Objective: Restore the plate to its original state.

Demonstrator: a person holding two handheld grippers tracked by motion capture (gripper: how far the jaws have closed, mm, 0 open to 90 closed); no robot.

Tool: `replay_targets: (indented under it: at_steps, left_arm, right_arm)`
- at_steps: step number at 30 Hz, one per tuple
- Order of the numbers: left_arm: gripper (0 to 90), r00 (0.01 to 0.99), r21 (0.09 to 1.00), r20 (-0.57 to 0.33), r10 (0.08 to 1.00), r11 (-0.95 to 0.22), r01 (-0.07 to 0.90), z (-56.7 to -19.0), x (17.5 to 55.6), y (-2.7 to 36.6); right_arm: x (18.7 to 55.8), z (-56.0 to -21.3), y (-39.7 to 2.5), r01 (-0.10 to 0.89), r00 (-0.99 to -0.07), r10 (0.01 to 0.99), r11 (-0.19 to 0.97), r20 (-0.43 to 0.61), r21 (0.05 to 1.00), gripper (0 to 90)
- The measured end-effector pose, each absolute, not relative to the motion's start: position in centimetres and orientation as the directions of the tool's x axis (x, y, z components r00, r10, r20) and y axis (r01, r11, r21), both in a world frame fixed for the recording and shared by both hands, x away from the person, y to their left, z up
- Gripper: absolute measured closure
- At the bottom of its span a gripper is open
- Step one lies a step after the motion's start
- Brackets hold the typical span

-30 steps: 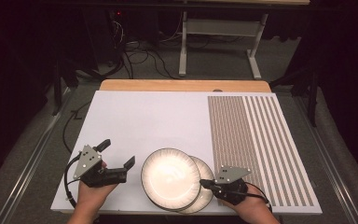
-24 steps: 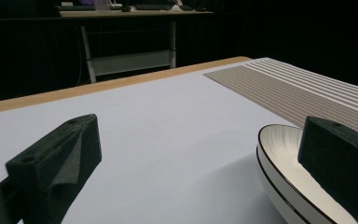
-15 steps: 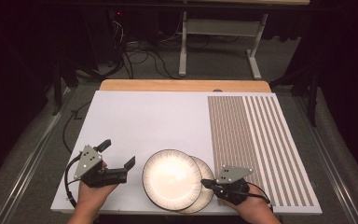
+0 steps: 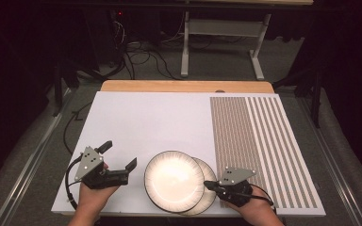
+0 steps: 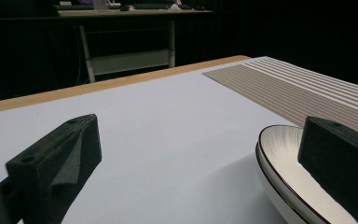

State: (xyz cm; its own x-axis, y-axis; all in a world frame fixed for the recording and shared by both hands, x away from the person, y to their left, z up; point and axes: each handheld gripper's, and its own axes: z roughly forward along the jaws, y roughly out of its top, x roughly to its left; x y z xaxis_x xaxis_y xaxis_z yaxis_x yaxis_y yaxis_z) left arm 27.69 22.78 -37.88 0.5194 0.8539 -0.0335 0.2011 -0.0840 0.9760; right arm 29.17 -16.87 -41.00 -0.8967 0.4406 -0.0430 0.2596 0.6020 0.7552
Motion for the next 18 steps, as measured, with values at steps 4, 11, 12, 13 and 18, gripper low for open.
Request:
replay_targets:
  at_steps: [4,11,12,13,18]
  left_arm:
    - [0.2,0.519,0.976,-0.034,0.854,-0.083,0.201,-37.88,27.70,22.80]
    - [0.2,0.520,0.976,-0.034,0.853,-0.084,0.201,-37.88,27.69,22.78]
    - [0.2,0.520,0.976,-0.034,0.853,-0.084,0.201,-37.88,27.69,22.78]
    - [0.2,0.520,0.976,-0.034,0.854,-0.083,0.201,-37.87,27.69,22.80]
    - [0.2,0.520,0.976,-0.035,0.853,-0.083,0.201,-37.87,27.69,22.80]
  right_arm:
    - [29.23,-40.94,-17.02,0.260,-0.895,0.444,0.598,-0.043,0.758,90.0]
    - [29.23,-40.94,-17.11,0.263,-0.894,0.446,0.597,-0.041,0.758,90.0]
    - [29.23,-40.94,-17.11,0.263,-0.894,0.446,0.597,-0.041,0.758,90.0]
    - [29.20,-40.92,-17.14,0.266,-0.892,0.450,0.596,-0.040,0.758,90.0]
    - [29.25,-40.82,-17.38,0.272,-0.889,0.456,0.591,-0.037,0.760,90.0]
